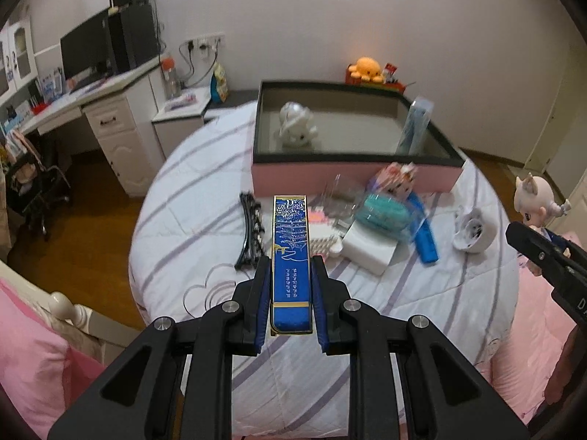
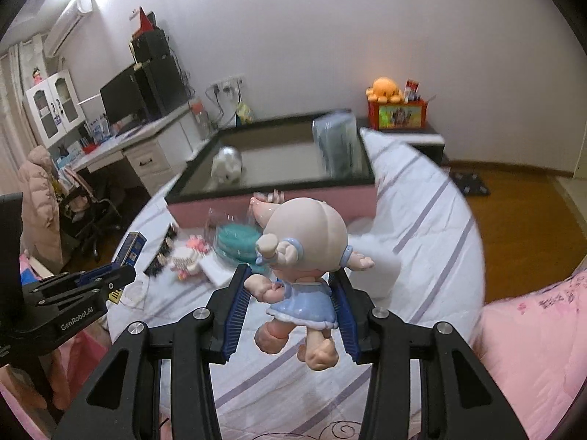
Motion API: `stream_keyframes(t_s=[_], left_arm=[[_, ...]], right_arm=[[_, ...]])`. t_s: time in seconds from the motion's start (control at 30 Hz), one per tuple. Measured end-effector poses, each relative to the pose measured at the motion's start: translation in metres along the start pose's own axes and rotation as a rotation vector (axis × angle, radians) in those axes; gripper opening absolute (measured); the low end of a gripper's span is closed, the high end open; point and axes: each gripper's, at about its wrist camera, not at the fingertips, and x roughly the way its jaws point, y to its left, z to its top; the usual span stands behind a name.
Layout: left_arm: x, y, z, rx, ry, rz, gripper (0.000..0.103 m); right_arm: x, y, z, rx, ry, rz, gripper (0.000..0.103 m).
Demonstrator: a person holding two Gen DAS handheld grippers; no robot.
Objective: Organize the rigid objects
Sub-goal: 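Carry the blue box and pig doll into the pink box and release both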
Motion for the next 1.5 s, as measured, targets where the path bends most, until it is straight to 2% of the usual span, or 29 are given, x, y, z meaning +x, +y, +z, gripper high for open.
stream_keyframes(t_s=[0.4, 0.73, 0.93, 1.23, 1.5], left_arm=[[-0.083, -0.011, 0.029, 0.034, -0.24, 0.005, 0.021], [-0.122, -0.02, 0.035, 0.049, -0.356, 0.033, 0.021], [-0.129, -0.024, 0.033, 0.045, -0.375, 0.038, 0.021], [-0.124, -0.023, 0.035, 0.048, -0.36, 0.029, 0.021], [-0.101, -0.018, 0.061, 0.045, -0.344, 0.046, 0.021]], right_arm=[[-0.069, 0.018, 0.031, -0.06, -0.218, -0.036, 0.045], [-0.107, 0.038, 0.038, -0.117, -0.337, -0.053, 0.045], [-0.115, 0.043, 0.036, -0.134, -0.357, -0.049, 0.045], [-0.11, 0.042, 0.039, -0.129, -0.345, -0.048, 0.045], [-0.097, 0.042, 0.047, -0.138, -0.346, -0.05, 0.045]])
